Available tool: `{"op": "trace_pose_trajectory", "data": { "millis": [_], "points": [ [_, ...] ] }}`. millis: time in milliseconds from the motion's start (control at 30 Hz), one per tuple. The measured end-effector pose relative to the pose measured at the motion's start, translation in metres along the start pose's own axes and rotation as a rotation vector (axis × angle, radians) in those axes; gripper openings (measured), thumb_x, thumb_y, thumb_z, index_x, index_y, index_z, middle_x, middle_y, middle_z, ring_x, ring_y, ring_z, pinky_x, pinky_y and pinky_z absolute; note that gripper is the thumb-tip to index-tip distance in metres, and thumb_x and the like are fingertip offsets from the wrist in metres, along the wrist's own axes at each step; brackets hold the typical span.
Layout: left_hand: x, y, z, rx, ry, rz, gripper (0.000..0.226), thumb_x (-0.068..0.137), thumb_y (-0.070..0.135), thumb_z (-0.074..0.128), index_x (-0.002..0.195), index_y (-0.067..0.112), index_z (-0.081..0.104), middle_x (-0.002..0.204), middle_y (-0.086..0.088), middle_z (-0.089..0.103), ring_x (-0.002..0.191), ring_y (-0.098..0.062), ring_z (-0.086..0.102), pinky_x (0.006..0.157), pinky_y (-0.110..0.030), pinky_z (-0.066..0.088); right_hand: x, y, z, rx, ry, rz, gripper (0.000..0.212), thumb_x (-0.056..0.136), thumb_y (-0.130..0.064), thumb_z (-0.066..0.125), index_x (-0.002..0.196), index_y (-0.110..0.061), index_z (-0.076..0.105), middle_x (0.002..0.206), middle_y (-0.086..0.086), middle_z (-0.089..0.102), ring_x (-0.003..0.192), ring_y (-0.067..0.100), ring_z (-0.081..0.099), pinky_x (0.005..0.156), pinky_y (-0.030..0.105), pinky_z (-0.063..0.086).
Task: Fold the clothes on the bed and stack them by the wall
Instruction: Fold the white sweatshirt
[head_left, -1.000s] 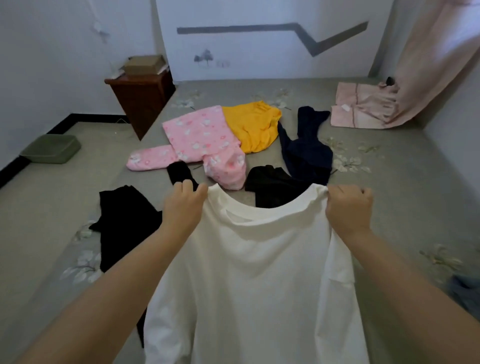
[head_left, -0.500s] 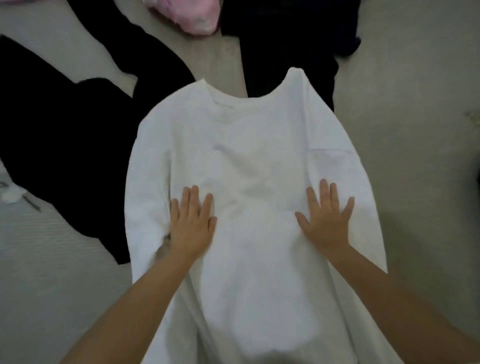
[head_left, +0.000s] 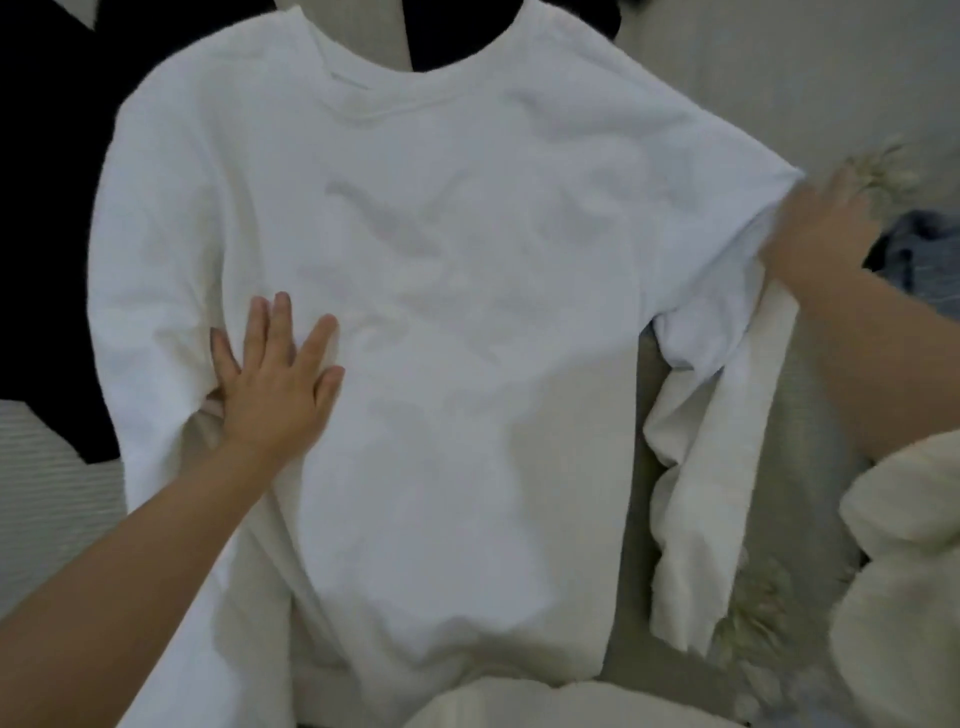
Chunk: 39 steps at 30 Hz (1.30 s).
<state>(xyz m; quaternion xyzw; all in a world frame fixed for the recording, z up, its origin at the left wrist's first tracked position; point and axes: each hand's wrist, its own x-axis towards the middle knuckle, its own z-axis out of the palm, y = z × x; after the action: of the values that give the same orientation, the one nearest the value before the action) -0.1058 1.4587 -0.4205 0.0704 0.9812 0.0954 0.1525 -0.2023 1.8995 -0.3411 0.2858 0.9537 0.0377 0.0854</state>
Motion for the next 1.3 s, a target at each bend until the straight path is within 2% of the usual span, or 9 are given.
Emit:
{"op": "trace_pose_trajectory", "data": {
  "millis": [100,267,433,633,767,933,1100,1233,1300],
  "points": [
    [-0.003,0.011,-0.001,0.017,-0.019,-0.020,0.063,0.084,0.041,0.025,0.131,0.008,0.049,0.144,-0.030,0.028,0.134,-0.046,0.024,0.102,-0.068,0.006,-0.017,-0.022,0.015,-0.081,-0.176,-0.099,0.049,0.094,-0.013,0.038,0.140,-0.001,0.027,0.153,0.021,0.005,0.141,0.034,0.007,0.111,0.046,0.015],
    [-0.024,0.040,0.009,-0.038,-0.051,-0.061,0.049,0.090,0.021,0.047,0.137,0.006,0.040,0.148,-0.026,0.020,0.139,-0.041,0.014,0.106,-0.062,0.001,-0.123,-0.042,0.062,0.105,-0.216,-0.300,0.048,0.097,-0.019,0.030,0.143,-0.007,0.025,0.154,0.017,0.006,0.142,0.026,0.011,0.111,0.036,0.015],
    [-0.103,0.060,0.026,-0.200,-0.121,-0.296,0.058,0.091,0.029,0.032,0.142,0.002,0.025,0.151,-0.025,0.011,0.141,-0.037,0.007,0.109,-0.058,0.005,-0.248,-0.011,0.086,0.559,-0.371,-0.091,0.062,0.090,-0.016,0.053,0.142,0.002,0.024,0.146,0.025,0.025,0.135,0.035,0.026,0.109,0.028,0.016],
    [-0.227,0.039,0.035,-0.159,-0.315,-0.408,0.090,0.074,0.059,0.010,0.142,0.002,0.024,0.150,-0.025,0.013,0.141,-0.037,0.009,0.109,-0.056,0.006,-0.352,0.022,0.101,0.610,-0.512,0.082,0.071,0.090,-0.029,0.054,0.146,-0.010,0.015,0.150,0.012,0.028,0.135,0.028,0.030,0.110,0.041,0.018],
    [-0.258,0.005,0.028,-0.082,-0.273,-0.552,0.068,0.085,0.033,0.055,0.143,0.008,0.028,0.149,-0.029,0.012,0.138,-0.042,0.012,0.107,-0.056,0.016,-0.369,0.032,0.104,0.756,-0.503,0.100,0.070,0.088,-0.020,0.058,0.144,-0.004,0.020,0.146,0.014,0.034,0.133,0.027,0.035,0.112,0.039,0.025],
    [-0.259,-0.052,-0.004,0.212,-0.123,-0.198,0.048,0.080,-0.006,0.043,0.125,0.008,0.055,0.129,-0.031,0.044,0.103,-0.047,0.046,0.080,-0.054,0.039,-0.366,0.048,0.094,0.655,-0.385,0.011,0.050,0.090,-0.012,0.053,0.136,-0.001,0.038,0.133,0.022,0.049,0.121,0.035,0.047,0.098,0.032,0.034],
    [-0.246,-0.127,-0.047,0.750,-0.426,-0.365,0.060,0.093,0.016,0.037,0.145,0.020,0.007,0.151,-0.013,-0.003,0.136,-0.030,0.002,0.107,-0.040,0.018,-0.354,0.050,0.074,0.611,-0.274,0.110,0.055,0.090,-0.025,0.053,0.136,0.001,0.038,0.136,0.023,0.045,0.124,0.035,0.043,0.101,0.035,0.032],
    [-0.249,-0.100,-0.029,0.463,-0.397,-0.170,0.056,0.090,0.016,0.045,0.140,0.015,0.021,0.147,-0.013,0.021,0.135,-0.029,0.020,0.104,-0.043,0.029,-0.383,0.048,0.074,0.744,-0.352,0.365,0.039,0.100,-0.016,0.032,0.132,0.005,0.040,0.138,0.024,0.041,0.124,0.035,0.041,0.100,0.029,0.030],
    [-0.256,-0.070,-0.006,0.326,-0.418,0.032,0.063,0.087,0.017,0.052,0.141,0.019,0.020,0.146,-0.010,0.022,0.134,-0.028,0.023,0.103,-0.044,0.031,-0.403,0.050,0.080,0.832,-0.444,0.529,0.027,0.096,-0.005,0.032,0.103,0.006,0.056,0.124,0.031,0.048,0.096,0.036,0.053,0.080,0.036,0.040]
  ]
}}
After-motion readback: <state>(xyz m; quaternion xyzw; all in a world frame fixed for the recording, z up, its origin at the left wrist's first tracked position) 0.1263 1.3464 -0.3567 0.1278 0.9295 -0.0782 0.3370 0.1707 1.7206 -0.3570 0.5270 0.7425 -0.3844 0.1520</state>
